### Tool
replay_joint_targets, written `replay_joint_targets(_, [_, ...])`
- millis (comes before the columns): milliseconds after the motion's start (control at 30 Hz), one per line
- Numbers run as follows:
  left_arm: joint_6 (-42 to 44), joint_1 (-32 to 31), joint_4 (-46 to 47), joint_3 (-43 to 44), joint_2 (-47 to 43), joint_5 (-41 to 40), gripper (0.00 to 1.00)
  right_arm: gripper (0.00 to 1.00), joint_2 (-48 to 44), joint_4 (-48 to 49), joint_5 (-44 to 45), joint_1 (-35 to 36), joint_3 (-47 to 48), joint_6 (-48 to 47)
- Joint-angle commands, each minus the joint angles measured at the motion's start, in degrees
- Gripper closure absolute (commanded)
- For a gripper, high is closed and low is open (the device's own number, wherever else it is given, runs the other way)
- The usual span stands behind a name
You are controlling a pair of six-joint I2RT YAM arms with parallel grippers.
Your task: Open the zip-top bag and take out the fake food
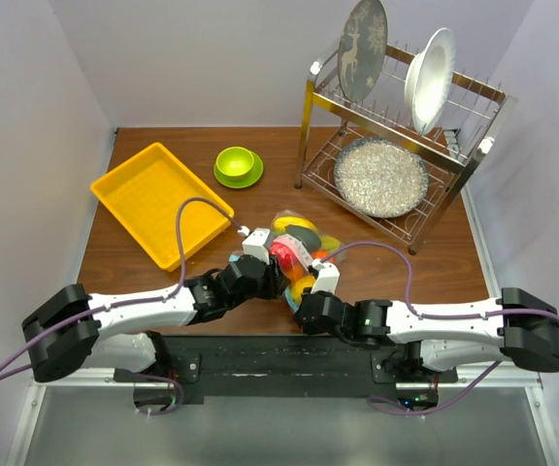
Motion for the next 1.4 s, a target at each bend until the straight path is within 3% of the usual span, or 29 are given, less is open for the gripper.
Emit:
replay_joint_targets(0, [0.96,-0.55,-3.02,2.57,1.09,-1.05,0.65,1.00,-0.39,-0.85,2.90,0.29,0.25,0.38])
replay_joint_targets(133, [0.52,-0.63,-3.03,2.66,1.53,-1.41,0.74,1.00,-0.12,-0.93,2.90,0.29,0.51,0.20])
replay_joint_targets(267, [-0.54,-0.63,-4.78,3.45,1.09,-2.90,0.88,1.00,-0.21,-1.98,3.16,0.37,0.86,0.29])
replay_joint_targets(467, [-4.66,-0.55,-9.79,1.00,-4.18,-6.94,1.00,1.00,-2.49,-4.53,4.30,0.29,0.42,0.64])
replay_joint_targets(700, [-9.15,1.73,-12.69,-3.22,-10.68,-7.83,1.00,1.00,-4.25,-5.86,4.65,0.37,-0.81,1.26])
replay_joint_targets(933, [-7.57,10.87,-11.73,-7.00,-15.60,-2.47,1.00,1.00,-5.30,-6.47,4.30,0.29,-1.51,1.17])
replay_joint_targets(1167, [-6.25,11.93,-11.82,-5.69,-13.94,-2.81,1.00,1.00,-6.27,-7.00,4.04,0.29,-2.56,1.52])
replay_joint_targets(1367, [-4.50,18.25,-12.78,-4.03,-13.76,-2.82,1.00,1.00,-8.38,-7.96,4.13,0.37,-3.97,2.14])
